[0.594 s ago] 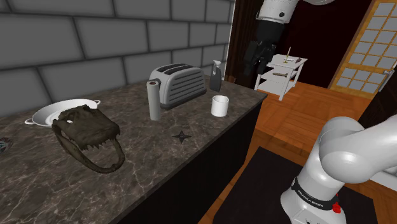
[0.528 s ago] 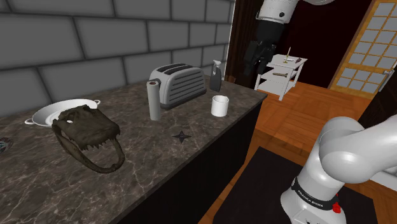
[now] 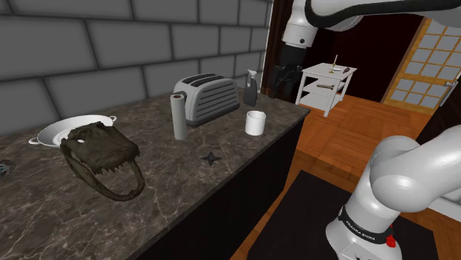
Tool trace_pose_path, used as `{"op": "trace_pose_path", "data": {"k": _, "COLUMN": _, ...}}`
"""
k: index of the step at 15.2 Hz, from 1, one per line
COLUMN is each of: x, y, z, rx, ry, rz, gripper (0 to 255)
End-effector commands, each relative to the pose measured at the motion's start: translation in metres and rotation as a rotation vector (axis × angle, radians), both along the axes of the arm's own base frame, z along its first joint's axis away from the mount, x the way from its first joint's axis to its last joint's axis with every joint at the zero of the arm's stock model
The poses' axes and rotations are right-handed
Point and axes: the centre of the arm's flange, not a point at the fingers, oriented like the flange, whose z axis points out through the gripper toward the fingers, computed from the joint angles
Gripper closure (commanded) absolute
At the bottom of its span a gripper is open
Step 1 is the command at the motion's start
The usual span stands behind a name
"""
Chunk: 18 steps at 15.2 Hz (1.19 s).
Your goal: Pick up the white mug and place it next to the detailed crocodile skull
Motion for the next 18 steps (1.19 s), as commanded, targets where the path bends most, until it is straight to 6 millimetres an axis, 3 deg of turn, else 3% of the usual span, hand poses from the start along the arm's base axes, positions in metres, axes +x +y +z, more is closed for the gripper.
{"op": "trace_pose_path", "data": {"k": 1, "x": 0.018, "y": -0.006, "z": -0.022, "rx": -0.010, "ry": -0.002, "rz": -0.006, "gripper": 0}}
{"op": "trace_pose_path", "data": {"k": 18, "x": 0.155, "y": -0.101, "z": -0.162, "rx": -0.088, "ry": -0.009, "rz": -0.054, "gripper": 0}}
